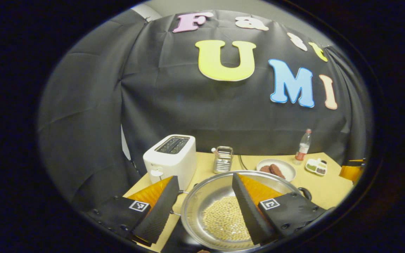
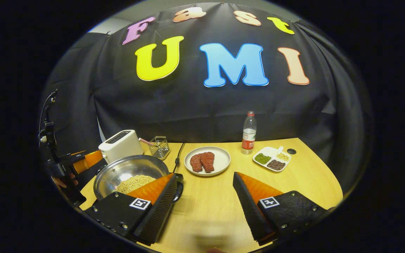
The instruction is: First push the handle of the pot to place it horizontally, then grasp the pot with both hands and set it on the induction cooktop.
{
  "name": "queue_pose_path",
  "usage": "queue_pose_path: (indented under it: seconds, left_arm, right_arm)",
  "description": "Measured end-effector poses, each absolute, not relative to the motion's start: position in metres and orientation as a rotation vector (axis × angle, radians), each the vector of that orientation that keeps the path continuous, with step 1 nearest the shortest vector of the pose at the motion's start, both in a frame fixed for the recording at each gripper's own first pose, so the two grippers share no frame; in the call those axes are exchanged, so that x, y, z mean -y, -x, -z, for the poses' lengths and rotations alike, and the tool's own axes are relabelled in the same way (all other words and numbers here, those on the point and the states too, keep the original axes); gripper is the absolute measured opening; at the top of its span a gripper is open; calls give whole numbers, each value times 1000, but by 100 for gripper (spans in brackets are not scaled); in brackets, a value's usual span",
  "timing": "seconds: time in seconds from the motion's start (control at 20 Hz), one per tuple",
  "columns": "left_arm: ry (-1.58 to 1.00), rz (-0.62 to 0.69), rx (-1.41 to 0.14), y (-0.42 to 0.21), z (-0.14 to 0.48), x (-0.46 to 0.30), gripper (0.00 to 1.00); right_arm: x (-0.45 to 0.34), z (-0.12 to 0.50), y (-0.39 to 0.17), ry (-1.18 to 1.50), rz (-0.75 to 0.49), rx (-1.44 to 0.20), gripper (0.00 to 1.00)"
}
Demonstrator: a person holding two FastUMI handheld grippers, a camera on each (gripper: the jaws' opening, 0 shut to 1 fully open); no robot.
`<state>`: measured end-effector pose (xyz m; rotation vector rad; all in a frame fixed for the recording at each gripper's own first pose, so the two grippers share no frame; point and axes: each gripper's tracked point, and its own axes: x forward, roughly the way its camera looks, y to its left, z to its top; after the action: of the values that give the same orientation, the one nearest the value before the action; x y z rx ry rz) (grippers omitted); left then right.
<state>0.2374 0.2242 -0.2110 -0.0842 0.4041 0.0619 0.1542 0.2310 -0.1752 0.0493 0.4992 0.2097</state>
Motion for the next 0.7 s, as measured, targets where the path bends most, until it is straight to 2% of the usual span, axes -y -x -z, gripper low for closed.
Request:
queue_pose_path:
  seconds: [0.35,0.45,0.55,0.6,0.7]
  left_arm:
    - [89,-43,-319,-183,156,-150,100]
    - [83,-46,-292,-166,143,-132,94]
    - [87,-42,-273,-140,127,-107,94]
    - [90,-35,-262,-129,121,-95,98]
    - [82,-30,-244,-108,108,-76,94]
  right_arm:
    - [-150,139,-111,-52,-188,-430,96]
    - [-128,126,-96,-58,-189,-397,96]
    - [-105,112,-80,-58,-194,-364,96]
    - [-94,106,-72,-56,-195,-348,96]
    - [-75,95,-55,-56,-202,-325,96]
